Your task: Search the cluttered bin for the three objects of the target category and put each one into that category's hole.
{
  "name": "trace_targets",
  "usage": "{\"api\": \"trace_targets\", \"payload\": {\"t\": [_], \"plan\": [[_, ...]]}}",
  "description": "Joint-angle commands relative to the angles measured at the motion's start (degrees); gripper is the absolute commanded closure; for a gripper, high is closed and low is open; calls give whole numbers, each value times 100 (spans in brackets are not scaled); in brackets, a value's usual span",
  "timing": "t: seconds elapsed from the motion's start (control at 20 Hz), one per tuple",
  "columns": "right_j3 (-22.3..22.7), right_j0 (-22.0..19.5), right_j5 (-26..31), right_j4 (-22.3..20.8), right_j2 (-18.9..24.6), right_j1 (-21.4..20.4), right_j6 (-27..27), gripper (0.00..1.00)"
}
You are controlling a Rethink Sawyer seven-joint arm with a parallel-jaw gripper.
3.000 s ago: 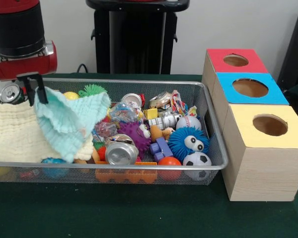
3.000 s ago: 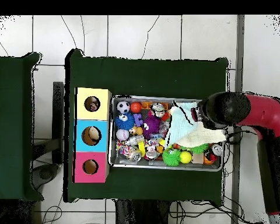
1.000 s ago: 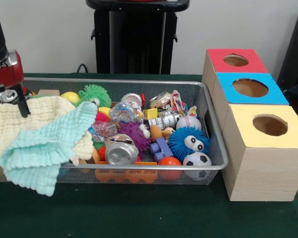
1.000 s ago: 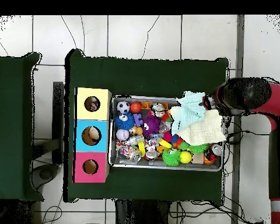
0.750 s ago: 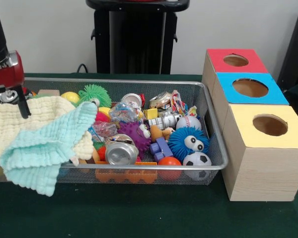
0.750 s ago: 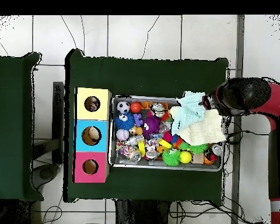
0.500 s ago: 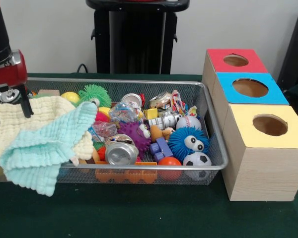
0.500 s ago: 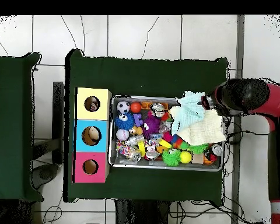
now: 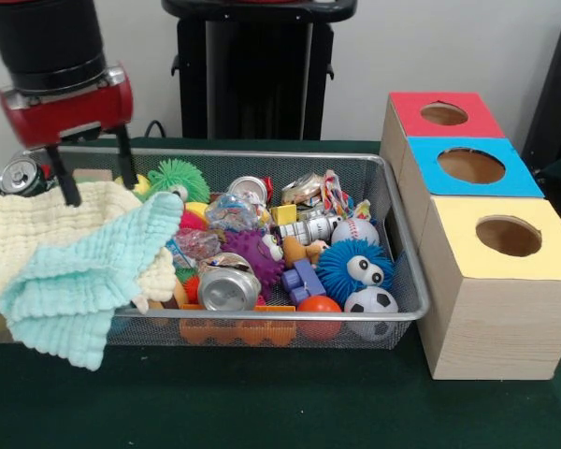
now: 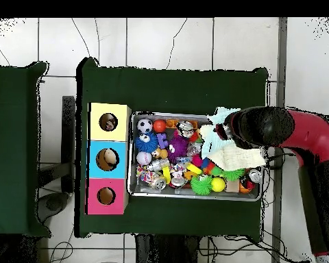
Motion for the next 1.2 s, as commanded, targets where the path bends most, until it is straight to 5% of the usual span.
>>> {"api": "trace_targets", "payload": {"t": [0.05, 0.7, 1.2], "plan": [[1784, 249, -844, 251, -350, -439, 1344, 0], [2230, 1081, -1997, 537, -1130, -355, 1962, 0], [2031, 1709, -2612, 838, -1586, 243, 2146, 0]]}}
